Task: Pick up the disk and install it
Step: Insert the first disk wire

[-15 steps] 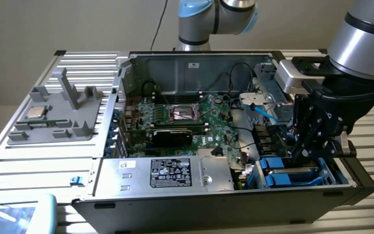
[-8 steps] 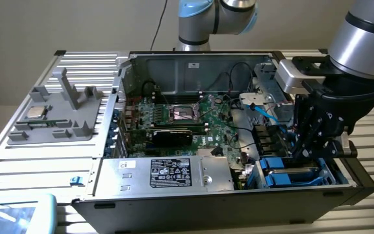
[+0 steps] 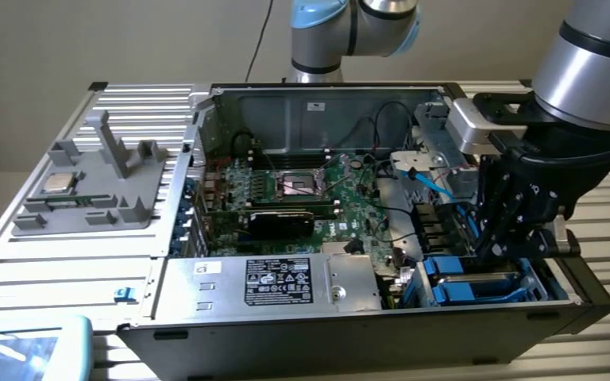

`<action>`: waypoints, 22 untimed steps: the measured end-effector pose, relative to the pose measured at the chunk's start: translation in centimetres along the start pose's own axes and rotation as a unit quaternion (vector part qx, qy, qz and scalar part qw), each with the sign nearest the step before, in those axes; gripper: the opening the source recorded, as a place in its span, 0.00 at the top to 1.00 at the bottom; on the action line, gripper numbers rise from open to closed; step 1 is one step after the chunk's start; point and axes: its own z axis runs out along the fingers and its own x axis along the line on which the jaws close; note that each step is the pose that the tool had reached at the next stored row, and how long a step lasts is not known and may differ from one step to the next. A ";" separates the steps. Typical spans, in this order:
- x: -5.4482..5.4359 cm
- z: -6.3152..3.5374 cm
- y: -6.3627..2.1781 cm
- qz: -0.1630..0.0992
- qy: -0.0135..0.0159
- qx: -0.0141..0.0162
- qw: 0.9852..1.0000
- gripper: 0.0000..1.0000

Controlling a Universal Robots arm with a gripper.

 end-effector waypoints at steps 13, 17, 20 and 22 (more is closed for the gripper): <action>-0.2 0.10 0.02 0.000 0.001 0.000 1.000 0.84; -0.2 0.20 0.02 0.000 0.001 0.000 1.000 0.84; -0.2 0.26 0.00 0.000 0.001 0.000 1.000 0.84; -0.2 0.28 -0.05 0.000 0.001 0.000 1.000 0.84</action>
